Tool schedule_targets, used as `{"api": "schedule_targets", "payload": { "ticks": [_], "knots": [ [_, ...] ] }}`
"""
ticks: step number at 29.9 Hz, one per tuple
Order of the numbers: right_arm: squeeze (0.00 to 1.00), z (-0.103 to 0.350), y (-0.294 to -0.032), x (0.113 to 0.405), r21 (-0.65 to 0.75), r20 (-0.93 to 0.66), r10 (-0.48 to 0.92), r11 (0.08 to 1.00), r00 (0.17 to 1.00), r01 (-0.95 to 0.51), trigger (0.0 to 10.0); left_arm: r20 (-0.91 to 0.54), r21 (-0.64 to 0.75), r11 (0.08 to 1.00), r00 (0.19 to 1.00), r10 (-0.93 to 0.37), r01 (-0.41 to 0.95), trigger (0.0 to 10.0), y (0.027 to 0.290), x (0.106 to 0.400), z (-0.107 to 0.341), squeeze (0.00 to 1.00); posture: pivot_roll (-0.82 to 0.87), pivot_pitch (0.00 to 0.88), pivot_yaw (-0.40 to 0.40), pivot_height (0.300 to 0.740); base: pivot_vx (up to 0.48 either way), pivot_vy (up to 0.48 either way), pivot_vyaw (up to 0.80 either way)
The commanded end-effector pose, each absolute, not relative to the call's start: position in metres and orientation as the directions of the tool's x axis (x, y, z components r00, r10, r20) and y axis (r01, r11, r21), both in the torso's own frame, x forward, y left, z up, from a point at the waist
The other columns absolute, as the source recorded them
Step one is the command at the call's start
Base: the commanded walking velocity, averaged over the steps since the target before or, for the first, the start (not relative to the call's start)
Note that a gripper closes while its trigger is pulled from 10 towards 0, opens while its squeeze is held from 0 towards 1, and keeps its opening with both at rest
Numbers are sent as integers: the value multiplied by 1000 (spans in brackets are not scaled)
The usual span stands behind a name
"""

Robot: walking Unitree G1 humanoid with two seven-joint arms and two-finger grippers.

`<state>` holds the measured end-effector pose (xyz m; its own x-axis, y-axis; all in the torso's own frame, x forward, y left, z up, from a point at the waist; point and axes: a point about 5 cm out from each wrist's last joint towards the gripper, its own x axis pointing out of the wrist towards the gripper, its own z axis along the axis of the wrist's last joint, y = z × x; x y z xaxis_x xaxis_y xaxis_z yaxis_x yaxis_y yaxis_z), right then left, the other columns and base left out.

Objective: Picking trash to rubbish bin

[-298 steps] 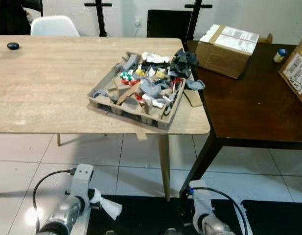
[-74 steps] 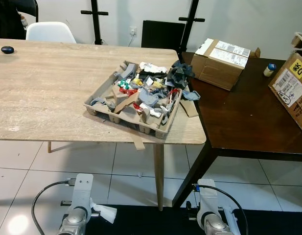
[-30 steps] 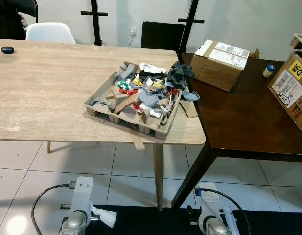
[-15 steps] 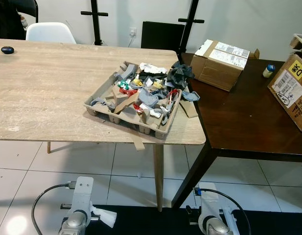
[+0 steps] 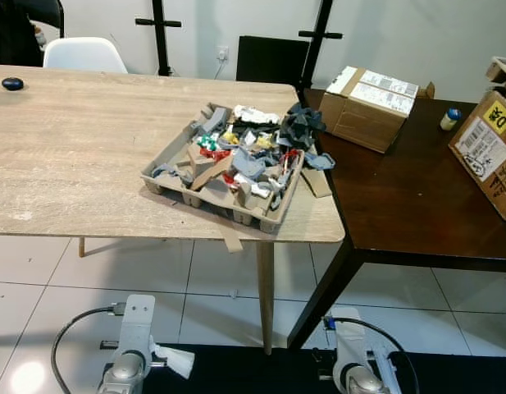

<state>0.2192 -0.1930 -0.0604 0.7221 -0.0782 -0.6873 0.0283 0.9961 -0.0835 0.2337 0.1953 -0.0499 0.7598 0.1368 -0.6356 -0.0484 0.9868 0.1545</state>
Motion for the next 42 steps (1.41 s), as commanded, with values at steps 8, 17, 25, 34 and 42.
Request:
{"api": "schedule_targets", "payload": {
  "ticks": [8,17,25,34,42],
  "knots": [
    [0,-65,-192,213,-122,-715,-74,992,695,-20,10000,-648,148,988,751,126,-38,10000,190,232,-52,0,102,88,-54,740,0,0,0],
    [0,-66,-202,209,-92,-716,-139,990,684,104,10000,-645,143,989,755,117,-31,10000,187,234,-52,0,105,95,-47,740,0,0,0],
    [0,-66,-198,209,-120,-705,-111,992,700,36,10000,-653,147,989,750,104,-10,10000,185,232,-53,0,90,98,-30,740,0,0,0],
    [0,-65,-198,209,-114,-697,-125,991,706,63,10000,-651,147,989,754,85,16,10000,182,237,-51,0,82,100,-2,740,0,0,0],
    [0,-68,-191,206,-95,-697,-130,991,705,89,10000,-643,188,980,762,76,62,10000,192,238,-48,0,92,123,36,740,0,0,0]
  ]
}}
